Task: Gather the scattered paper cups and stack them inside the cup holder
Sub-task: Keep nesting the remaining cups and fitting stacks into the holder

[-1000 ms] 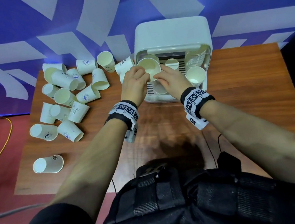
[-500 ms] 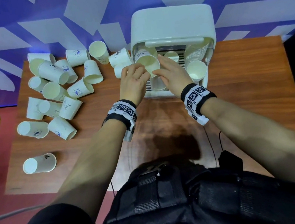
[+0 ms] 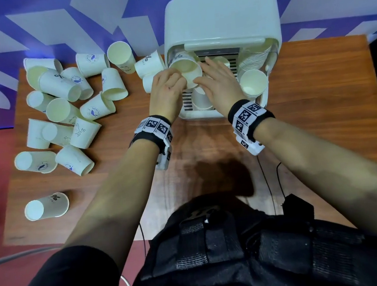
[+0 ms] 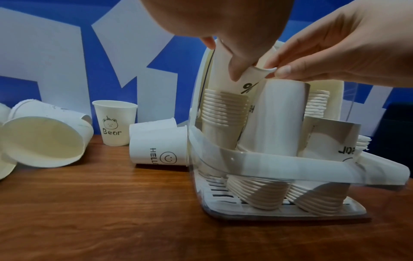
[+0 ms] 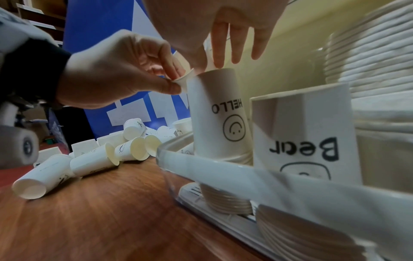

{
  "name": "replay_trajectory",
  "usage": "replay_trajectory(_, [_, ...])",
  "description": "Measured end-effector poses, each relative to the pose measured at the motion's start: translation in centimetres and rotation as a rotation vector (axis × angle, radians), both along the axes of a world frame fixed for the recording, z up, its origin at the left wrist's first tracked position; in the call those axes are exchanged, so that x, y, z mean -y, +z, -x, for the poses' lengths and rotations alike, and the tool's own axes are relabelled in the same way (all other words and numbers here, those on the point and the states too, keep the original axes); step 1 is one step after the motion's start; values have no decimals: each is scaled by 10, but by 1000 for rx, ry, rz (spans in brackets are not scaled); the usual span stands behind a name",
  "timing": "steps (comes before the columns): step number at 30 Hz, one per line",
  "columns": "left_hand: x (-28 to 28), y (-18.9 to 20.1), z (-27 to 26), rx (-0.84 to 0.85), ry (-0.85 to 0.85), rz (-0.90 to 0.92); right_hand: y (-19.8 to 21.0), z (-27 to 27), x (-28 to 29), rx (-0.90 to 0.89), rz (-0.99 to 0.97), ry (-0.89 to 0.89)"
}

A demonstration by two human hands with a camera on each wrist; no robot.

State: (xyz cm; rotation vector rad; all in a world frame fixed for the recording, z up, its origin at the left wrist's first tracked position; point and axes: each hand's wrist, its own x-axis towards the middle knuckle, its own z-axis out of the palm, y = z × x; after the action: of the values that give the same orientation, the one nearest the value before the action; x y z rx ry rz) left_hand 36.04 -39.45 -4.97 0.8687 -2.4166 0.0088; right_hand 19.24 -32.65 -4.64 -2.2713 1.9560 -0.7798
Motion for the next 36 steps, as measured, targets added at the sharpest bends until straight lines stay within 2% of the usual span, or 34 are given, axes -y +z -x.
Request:
replay_trajectory(5, [-2,-6,-1,-105,45,-120,4,-4,4,101,-165,-52])
replay_trajectory(11, [3,-10,0,-120,51,-201,5,-3,6,135,-164,-61])
replay_trajectory(15, [5,-6,0,-111,14,-191,8,-6,7,86,-165,-50])
replay_trajectory(22, [5,-13,-1,-42,25,-374,2,-6,1,15,-260,-44])
replay_trajectory(25, [2,-17,-1,-58,32,-398,3,-8,0,-12,-260,4])
replay_trajectory(29, [-3,-17,4,-130,53,-451,2,-7,-1,-58,-356,38])
replay_trajectory(32, [-1,-18,5,-143,44,-409,2,-7,3,-80,-394,14])
replay_trajectory(36, [-3,-29,0,-58,105,-247,3,-8,9,-96,-431,-23])
